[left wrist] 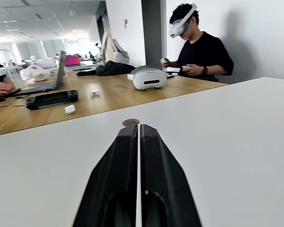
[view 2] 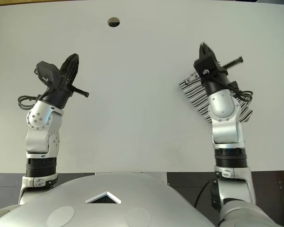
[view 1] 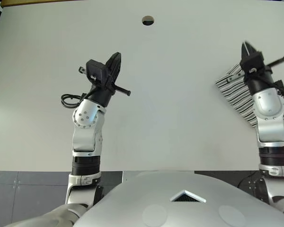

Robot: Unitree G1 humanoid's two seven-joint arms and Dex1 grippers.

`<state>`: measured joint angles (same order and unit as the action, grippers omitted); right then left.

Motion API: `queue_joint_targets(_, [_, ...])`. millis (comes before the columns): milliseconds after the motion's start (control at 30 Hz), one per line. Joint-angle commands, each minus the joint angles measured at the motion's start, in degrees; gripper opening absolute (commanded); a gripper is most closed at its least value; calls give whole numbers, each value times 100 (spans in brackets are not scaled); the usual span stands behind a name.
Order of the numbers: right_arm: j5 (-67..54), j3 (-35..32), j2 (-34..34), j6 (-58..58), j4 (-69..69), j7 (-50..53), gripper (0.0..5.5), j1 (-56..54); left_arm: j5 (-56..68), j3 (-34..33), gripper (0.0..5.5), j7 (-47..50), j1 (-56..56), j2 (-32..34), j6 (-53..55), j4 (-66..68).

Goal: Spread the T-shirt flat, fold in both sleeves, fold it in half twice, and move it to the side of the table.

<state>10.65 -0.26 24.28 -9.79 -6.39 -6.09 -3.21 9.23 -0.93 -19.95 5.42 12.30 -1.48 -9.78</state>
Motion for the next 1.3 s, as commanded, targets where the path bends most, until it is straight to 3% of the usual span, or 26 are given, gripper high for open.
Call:
queue_joint_targets(33, [-811,-167,-775,-1184,-649,316,10,397,195,-409,13,-7,335,1,-626,9])
queue_joint_targets(233, [-912,417,-1344,-2350,-300,115,10,1012,-470,-778,13,211,818,174,-2242,324])
queue_joint_targets(367, [-1108,199,-1403,-2764,152,134,10,927,-511,-935,13,411,384,112,-3073,907])
queue_joint_targets(800, [-1408,-662,-1379,-2850,993,353,10,308,-197,-1009,13,612,-278,32,-2968,1560])
queue_joint_targets(1300, [-1318,-647,-1444,-2866,1002,227,10,291,9,-1140,13,631,-42,53,-2752,1330])
